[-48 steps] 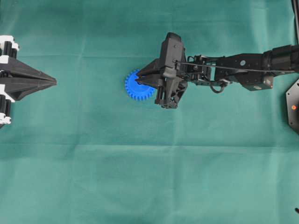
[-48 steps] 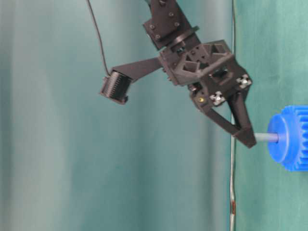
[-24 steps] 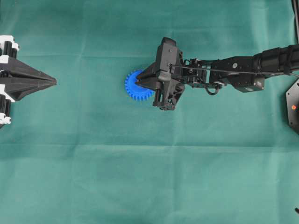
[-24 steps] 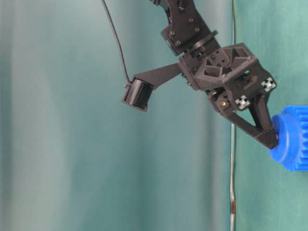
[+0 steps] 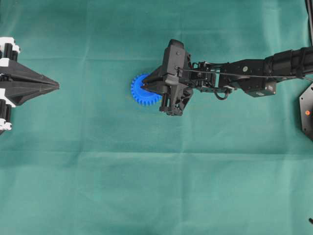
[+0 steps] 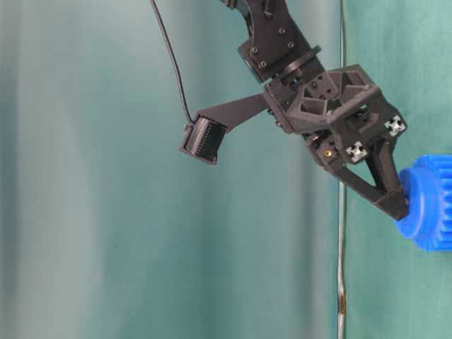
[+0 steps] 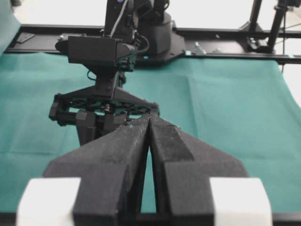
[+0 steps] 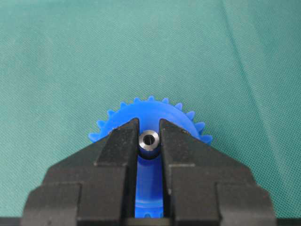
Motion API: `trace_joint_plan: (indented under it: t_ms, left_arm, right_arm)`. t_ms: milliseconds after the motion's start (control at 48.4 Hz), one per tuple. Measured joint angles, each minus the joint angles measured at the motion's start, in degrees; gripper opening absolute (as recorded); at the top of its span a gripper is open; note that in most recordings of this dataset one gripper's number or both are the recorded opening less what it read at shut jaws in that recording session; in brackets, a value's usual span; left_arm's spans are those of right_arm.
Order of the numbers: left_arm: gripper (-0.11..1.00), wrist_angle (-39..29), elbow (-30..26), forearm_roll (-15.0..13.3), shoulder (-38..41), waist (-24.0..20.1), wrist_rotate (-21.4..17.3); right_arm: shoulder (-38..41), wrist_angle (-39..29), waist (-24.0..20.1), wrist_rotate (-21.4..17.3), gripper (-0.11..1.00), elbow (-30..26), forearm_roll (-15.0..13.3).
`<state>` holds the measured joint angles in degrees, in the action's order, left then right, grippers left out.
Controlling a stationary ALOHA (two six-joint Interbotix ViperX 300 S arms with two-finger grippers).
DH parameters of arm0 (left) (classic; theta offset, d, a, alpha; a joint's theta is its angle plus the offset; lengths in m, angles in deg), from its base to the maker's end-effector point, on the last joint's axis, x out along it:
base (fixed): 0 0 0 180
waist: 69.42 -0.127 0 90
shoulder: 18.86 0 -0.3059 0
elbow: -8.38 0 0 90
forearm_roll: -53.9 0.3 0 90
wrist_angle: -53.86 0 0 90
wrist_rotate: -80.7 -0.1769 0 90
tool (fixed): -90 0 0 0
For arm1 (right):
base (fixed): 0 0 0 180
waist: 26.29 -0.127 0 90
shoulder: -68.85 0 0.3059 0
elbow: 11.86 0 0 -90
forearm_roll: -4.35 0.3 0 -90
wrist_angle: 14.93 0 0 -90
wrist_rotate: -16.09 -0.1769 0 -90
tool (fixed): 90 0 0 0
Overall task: Insert the shaft placed at a random location into the center hole of the medium gear at another random location.
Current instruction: 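Align the shaft over the gear's center hole and lower it in, then open the right gripper and raise it away from the gear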
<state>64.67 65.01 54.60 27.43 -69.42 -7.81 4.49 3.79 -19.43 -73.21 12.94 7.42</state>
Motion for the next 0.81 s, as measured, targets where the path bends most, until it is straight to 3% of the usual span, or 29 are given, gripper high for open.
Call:
trace_joint_plan:
  t_ms: [393, 476, 662, 703, 807]
  left_arm:
    - [0.0, 0.0, 0.0, 0.0, 0.1, 0.1, 0.0]
    - [0.0, 0.0, 0.0, 0.1, 0.0, 0.0, 0.0]
    - [0.0, -0.2, -0.1, 0.0, 0.1, 0.0, 0.0]
    - [0.0, -0.2, -0.1, 0.0, 0.1, 0.1, 0.0]
    - [0.0, -0.4, 0.0, 0.0, 0.0, 0.0, 0.0]
  right_arm:
    - [0.1, 0.0, -0.1, 0.1, 0.14, 0.0, 0.0]
    - [0.1, 0.0, 0.0, 0.0, 0.3, 0.0, 0.0]
    - [0.2, 0.4, -0.5, 0.1, 0.82, 0.0, 0.0]
    - [0.1, 0.5, -0.5, 0.1, 0.85, 0.0, 0.0]
    - [0.1, 0.5, -0.4, 0.0, 0.78, 0.0, 0.1]
